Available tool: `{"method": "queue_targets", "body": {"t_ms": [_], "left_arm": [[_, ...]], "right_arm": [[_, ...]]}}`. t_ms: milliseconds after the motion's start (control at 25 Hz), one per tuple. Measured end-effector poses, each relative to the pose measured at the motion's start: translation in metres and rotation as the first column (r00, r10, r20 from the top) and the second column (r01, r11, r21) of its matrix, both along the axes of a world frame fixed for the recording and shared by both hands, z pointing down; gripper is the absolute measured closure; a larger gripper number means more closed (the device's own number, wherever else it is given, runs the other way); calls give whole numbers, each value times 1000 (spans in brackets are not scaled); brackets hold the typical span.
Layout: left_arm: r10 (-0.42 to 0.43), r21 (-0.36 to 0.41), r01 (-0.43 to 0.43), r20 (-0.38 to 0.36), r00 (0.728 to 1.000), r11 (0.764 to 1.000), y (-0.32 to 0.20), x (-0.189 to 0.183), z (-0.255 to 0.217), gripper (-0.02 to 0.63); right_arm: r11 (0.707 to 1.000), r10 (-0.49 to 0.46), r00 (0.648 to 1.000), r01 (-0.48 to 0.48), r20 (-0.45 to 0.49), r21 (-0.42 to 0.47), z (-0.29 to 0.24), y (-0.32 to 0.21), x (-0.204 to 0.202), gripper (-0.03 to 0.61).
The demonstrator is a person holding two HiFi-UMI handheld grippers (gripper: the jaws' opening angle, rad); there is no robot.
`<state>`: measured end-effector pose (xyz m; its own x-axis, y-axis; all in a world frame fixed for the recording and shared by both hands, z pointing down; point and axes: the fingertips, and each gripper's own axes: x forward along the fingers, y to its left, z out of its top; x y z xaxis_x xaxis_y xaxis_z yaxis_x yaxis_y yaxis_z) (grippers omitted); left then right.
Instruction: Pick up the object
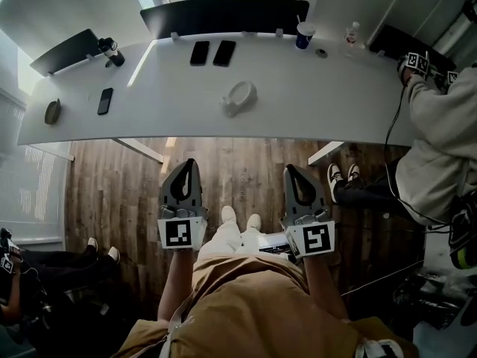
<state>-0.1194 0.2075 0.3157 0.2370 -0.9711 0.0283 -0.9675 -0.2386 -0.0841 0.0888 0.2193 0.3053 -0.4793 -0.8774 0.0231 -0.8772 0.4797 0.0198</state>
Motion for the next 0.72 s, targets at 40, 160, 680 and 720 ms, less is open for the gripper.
{"method": "queue_targets", "body": {"t_ms": [40,160,680,720], "left_arm": [[-2,6,2,-4,1000,1000,-4,-1,-2,606],[-3,21,3,-15,1000,1000,-15,-7,-3,606],[60,39,-58,-44,997,998,-103,-53,-4,606],[62,38,-60,-55,997,997,-109,-58,-3,606]], "right_arm": [[1000,-5,1000,5,-11,9,-1,-3,-2,571],[1000,-6,1000,7,-29,23,0,-14,-8,571],[1000,6,1000,-6,-9,25,-5,-90,-61,571],[1000,-1,1000,1,-21,30,-5,-94,-66,571]]}}
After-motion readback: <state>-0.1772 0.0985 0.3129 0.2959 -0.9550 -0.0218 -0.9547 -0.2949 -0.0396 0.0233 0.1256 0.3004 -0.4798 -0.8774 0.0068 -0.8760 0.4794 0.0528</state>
